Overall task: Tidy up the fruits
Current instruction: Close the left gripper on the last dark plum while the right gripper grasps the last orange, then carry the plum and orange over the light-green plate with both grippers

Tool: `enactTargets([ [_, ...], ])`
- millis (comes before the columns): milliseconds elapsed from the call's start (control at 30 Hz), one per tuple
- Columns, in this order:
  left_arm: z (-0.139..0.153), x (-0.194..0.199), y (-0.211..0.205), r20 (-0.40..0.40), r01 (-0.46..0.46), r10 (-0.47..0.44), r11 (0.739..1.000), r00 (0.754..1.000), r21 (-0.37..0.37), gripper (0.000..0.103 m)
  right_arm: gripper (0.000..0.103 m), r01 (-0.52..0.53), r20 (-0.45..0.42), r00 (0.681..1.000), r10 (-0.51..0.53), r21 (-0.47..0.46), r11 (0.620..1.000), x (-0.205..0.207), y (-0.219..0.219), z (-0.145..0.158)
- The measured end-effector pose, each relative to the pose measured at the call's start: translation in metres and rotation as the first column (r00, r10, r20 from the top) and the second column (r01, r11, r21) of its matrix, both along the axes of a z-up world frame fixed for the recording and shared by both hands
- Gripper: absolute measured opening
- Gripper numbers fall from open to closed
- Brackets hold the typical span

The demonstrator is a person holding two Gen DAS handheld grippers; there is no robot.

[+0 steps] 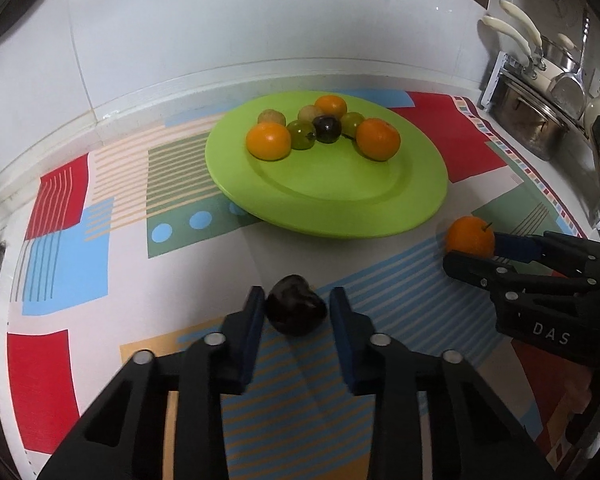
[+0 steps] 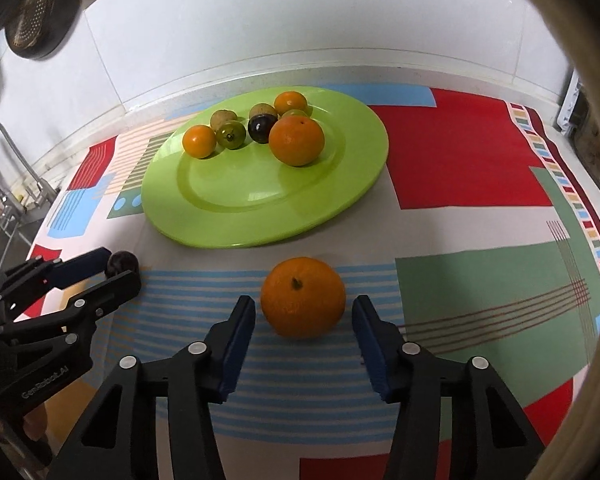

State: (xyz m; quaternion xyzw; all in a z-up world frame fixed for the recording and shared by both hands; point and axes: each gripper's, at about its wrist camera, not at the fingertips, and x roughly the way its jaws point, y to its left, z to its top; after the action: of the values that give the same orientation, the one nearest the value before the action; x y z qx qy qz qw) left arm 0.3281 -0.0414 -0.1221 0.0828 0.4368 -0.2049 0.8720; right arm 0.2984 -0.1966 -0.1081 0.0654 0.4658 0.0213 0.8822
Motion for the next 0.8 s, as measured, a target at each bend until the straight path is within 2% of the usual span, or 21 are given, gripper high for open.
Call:
enactTargets([
  [100, 0.000, -0.001, 0.000, -0.004, -0.001, 0.001, 1.000, 1.000, -0.009, 0.031, 0.043, -0.007, 0.000, 1.000, 0.007, -0.003, 1.000, 0.003, 0.000, -0.001],
  [367, 0.006, -0.004, -0.003, 0.011, 0.007, -0.006, 1.000, 1.000, -0.014, 0.031, 0.042, -0.016, 0.011, 1.000, 0.016, -0.002, 1.000, 0.004, -0.001, 0.001],
  [800, 0.052, -0.015, -0.011, 0.102, 0.045, -0.041, 0.998, 0.994, -0.043, 0.031, 0.042, -0.032, 0.093, 0.995, 0.031, 0.004, 0.999, -0.010, 0.000, 0.038],
])
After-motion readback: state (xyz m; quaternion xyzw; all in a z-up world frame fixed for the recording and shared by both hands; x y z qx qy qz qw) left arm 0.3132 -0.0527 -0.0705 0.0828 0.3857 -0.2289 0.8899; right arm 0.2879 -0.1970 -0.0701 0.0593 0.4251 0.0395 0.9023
